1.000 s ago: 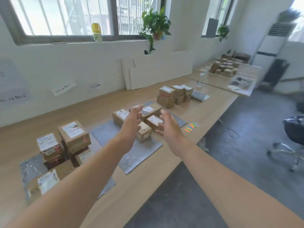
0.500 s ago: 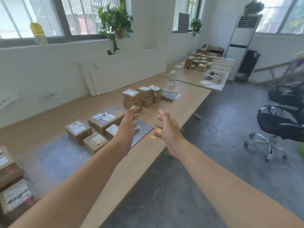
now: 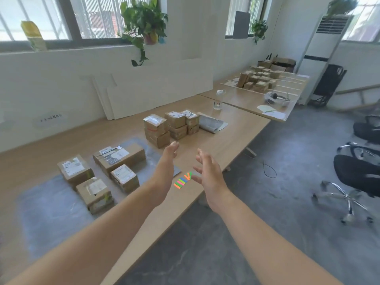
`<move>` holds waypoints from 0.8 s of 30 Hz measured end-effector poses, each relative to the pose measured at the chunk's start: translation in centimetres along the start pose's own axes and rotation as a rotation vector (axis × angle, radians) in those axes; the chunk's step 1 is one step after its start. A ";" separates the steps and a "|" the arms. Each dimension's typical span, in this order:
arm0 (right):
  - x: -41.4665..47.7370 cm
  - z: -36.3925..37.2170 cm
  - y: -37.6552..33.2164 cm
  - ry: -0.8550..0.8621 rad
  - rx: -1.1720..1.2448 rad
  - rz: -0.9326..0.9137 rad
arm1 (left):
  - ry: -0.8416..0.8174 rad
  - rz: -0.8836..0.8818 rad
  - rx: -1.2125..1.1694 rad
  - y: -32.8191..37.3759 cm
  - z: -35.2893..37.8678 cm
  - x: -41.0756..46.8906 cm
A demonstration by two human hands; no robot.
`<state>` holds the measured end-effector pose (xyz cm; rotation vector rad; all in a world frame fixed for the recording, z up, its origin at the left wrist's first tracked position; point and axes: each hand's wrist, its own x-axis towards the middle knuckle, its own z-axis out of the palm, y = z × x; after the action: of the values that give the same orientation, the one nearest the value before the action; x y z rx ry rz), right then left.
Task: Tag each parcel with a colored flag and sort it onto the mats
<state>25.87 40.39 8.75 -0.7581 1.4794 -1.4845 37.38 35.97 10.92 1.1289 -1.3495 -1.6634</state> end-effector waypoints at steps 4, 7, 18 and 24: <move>5.1 -1.9 0.4 0.017 -0.011 0.009 | 0.005 -0.044 0.020 -1.2 2.3 5.6; 10.0 -2.8 0.9 0.035 -0.028 0.024 | -0.002 -0.074 0.005 -2.0 3.1 10.9; 28.4 -2.6 -0.7 0.024 -0.072 0.091 | 0.038 -0.130 -0.047 -1.1 3.7 29.4; 37.6 -0.4 -1.4 -0.040 -0.107 0.091 | 0.096 -0.109 -0.066 -0.3 1.6 37.4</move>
<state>9.36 6.94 4.03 -0.7690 1.5524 -1.3234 22.02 2.70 3.48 1.2463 -1.1828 -1.6950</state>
